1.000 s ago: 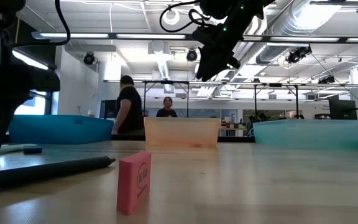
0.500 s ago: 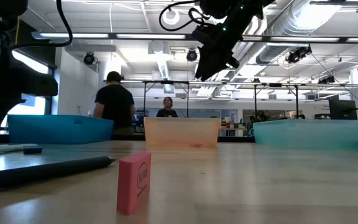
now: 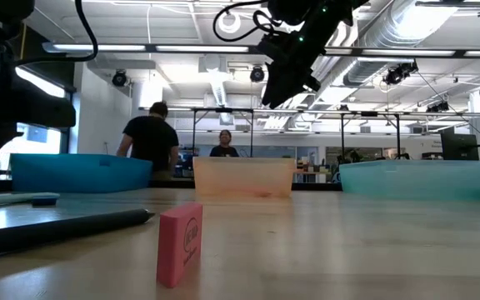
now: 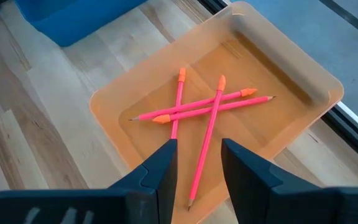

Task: Sort crayons/erasers/pens/pencils in bins
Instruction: Put the blue pen into the pink bin

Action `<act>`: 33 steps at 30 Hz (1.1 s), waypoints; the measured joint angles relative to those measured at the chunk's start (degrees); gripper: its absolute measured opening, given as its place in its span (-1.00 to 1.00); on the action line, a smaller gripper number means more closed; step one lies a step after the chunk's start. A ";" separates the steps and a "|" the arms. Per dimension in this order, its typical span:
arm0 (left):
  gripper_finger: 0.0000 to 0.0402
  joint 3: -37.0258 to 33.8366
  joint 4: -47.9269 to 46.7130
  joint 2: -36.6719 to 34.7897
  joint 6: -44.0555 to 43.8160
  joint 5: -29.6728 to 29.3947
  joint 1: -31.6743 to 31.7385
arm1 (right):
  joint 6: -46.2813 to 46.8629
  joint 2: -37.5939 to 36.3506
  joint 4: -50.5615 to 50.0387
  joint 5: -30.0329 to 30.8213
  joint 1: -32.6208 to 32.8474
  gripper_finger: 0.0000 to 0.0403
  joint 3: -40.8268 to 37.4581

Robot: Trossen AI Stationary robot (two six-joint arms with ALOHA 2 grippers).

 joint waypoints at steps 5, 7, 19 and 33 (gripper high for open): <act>-0.94 -0.28 0.05 -1.20 0.48 -0.45 -0.40 | -1.66 -0.16 -0.34 -0.04 0.01 -0.42 0.00; -0.94 -0.34 -0.44 -2.36 0.62 -0.57 -0.49 | -2.44 -0.64 -0.30 -0.18 0.01 -0.42 0.00; -0.94 -0.39 -5.22 -11.42 4.05 -3.10 -0.34 | -8.79 -5.89 0.69 -9.37 -0.01 -0.42 0.04; -0.94 -0.31 -1.32 -23.11 20.03 -18.99 4.91 | -7.89 -8.09 3.61 -26.84 1.03 -0.42 0.04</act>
